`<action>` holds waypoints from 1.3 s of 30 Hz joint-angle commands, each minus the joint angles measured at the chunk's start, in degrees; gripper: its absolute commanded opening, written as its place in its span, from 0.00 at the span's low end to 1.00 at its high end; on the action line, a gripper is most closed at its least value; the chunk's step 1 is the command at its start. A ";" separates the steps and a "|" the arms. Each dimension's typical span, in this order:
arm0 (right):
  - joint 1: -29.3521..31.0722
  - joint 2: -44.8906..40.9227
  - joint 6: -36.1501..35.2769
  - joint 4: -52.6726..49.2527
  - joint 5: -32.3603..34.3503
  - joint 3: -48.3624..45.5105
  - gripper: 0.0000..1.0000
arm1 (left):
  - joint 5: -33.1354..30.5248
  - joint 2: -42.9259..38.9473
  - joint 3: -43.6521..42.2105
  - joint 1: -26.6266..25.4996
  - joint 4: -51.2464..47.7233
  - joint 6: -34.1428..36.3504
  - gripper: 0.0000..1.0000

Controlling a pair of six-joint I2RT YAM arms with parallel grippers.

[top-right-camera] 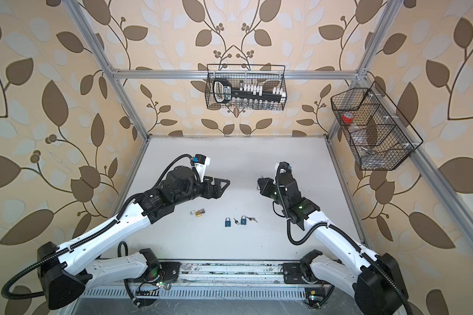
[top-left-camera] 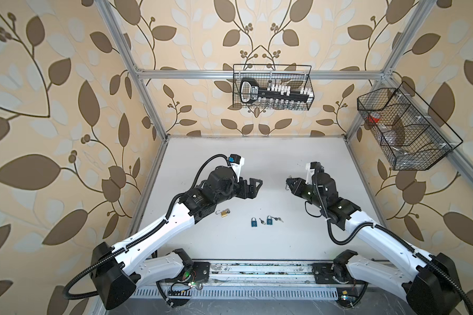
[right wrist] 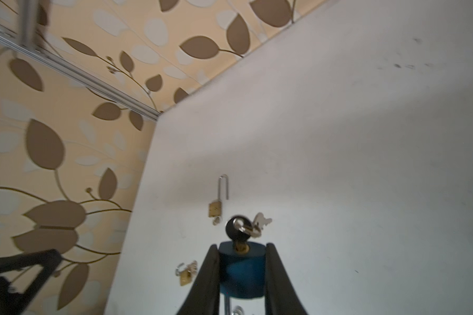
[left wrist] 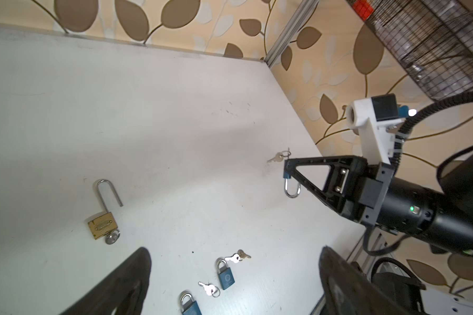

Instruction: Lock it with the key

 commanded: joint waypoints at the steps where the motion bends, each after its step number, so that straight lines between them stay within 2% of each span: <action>1: -0.87 2.33 9.69 21.67 -6.30 0.91 0.00 | 4.19 -1.93 3.81 0.31 3.57 -0.97 0.94; 4: -0.93 4.02 12.68 29.76 -8.43 2.56 0.00 | 5.80 -3.01 4.17 0.73 6.84 -2.90 0.93; 10: -0.66 3.43 18.55 42.40 -6.10 2.49 0.00 | 12.07 -2.19 4.22 4.29 15.80 -10.95 0.93; 14: 1.48 2.81 19.48 51.44 -4.00 0.96 0.00 | 17.44 1.51 6.04 4.70 22.15 -14.92 0.92; 17: 2.61 3.65 20.79 58.33 -3.47 0.06 0.00 | 22.64 4.89 8.36 4.51 26.77 -15.83 0.90; 20: 3.73 4.82 21.77 62.29 -2.90 0.43 0.00 | 23.70 6.89 10.21 4.20 28.01 -15.73 0.89; 27: 5.90 6.62 23.35 66.07 -1.73 1.84 0.00 | 23.26 8.60 11.04 3.77 31.75 -16.55 0.86; 32: 7.21 7.38 23.21 66.65 -0.83 1.99 0.00 | 24.07 9.14 9.85 3.48 38.44 -19.68 0.84; 39: 7.69 8.68 24.36 67.70 -1.00 2.18 0.00 | 26.50 10.27 10.65 2.24 40.12 -20.17 0.78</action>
